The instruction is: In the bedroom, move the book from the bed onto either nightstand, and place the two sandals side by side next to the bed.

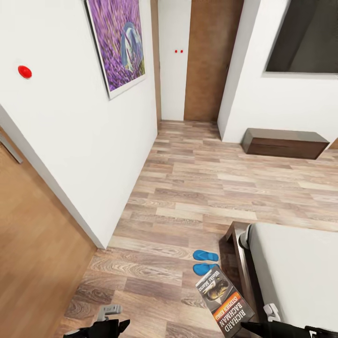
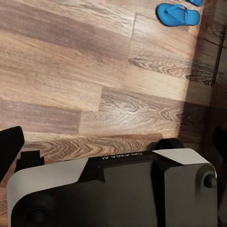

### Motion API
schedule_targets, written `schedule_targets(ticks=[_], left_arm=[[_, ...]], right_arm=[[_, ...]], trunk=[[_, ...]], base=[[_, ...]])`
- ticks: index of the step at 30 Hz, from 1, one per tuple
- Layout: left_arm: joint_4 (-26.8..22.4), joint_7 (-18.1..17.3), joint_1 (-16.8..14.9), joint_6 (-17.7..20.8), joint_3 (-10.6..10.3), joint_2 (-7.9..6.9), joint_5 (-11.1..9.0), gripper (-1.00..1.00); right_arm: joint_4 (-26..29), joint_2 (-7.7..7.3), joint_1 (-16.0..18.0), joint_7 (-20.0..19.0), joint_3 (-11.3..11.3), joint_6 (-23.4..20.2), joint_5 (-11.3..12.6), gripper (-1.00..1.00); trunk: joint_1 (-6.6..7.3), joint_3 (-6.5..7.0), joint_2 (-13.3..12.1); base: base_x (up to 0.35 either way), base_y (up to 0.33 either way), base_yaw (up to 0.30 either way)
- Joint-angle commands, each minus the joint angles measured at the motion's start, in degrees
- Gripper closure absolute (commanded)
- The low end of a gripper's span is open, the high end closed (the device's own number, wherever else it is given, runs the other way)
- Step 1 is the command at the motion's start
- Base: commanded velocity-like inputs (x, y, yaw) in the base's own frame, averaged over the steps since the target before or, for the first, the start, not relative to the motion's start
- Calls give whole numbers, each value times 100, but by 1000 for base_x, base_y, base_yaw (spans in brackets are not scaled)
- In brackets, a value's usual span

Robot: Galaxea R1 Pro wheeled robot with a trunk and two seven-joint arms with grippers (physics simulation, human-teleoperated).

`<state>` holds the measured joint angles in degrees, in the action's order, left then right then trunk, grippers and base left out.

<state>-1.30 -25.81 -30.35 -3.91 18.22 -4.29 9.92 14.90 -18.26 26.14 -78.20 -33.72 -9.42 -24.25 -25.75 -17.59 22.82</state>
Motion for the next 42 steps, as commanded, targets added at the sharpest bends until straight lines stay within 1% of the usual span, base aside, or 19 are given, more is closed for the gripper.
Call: schedule_targets(ticks=[1, 42], left_arm=[[7, -13, -5, -31, 41, -2, 61, -100], [8, -17, -6, -31, 41, -5, 61, -100]], right_arm=[[4, 3, 5, -32, -47, -60, -45, 100], [4, 7, 5, -30, -47, -60, -45, 100]], trunk=[[-3, 0, 10], [-3, 383, 10]], base=[[0, 0, 0], [0, 0, 0]])
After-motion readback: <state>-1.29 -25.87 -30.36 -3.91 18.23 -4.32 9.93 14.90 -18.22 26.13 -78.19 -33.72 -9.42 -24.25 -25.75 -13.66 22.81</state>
